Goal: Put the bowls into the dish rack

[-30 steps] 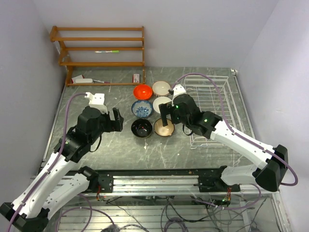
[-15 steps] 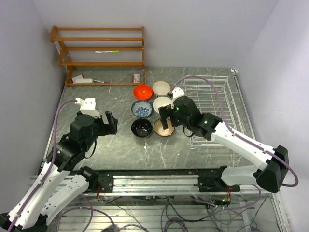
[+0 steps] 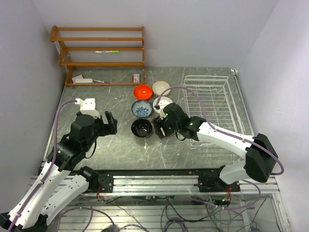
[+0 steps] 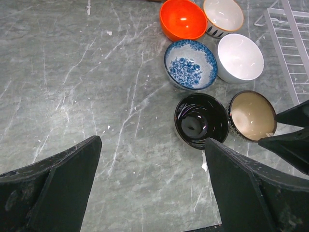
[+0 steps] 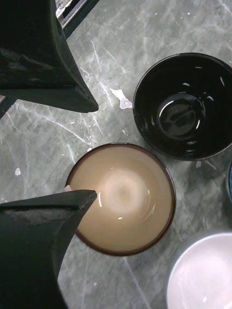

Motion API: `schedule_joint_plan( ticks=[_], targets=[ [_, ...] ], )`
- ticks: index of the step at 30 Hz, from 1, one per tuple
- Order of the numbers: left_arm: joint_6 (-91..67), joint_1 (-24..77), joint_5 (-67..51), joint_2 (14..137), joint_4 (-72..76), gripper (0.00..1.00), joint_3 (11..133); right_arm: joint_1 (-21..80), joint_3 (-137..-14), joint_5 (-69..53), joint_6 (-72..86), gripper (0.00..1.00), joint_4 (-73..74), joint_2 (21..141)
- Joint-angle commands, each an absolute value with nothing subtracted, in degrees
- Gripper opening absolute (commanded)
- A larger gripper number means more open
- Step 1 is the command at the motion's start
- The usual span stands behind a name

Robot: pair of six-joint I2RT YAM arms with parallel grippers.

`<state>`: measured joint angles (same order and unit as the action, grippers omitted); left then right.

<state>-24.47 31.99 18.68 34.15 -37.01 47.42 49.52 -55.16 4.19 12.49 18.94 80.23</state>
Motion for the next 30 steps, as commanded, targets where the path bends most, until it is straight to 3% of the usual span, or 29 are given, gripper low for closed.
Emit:
schedule_joint_plan(
  ticks=[1,4,10,24,26,30],
  targets=[
    [-24.9,32.1,19.9,33.7,-37.4,0.99,47.3,49.8,-54.5,0.4,9.6,0.61,15.0,83.2],
    [-25.0,32.2,19.9,33.4,-37.4,0.99,47.2,49.8,-53.6,0.0,9.3,0.48,14.0,84.7],
    [-25.1,32.1,20.1,33.4,-37.5,0.99,47.2,49.8,-53.3,0.2,8.6,0.40,13.3,87.4],
    [-25.2,32.2,20.2,33.3,-37.5,0.99,47.1,51.2,-54.5,4.4,7.8,0.37,13.0,92.5],
    [-25.2,32.2,20.2,33.3,-37.6,0.99,47.1,51.8,-54.7,6.4,7.9,0.30,13.3,92.8],
    [-25.2,32.2,20.2,33.2,-37.6,0.99,47.1,52.4,-54.9,9.4,8.4,0.07,13.4,92.2]
  ],
)
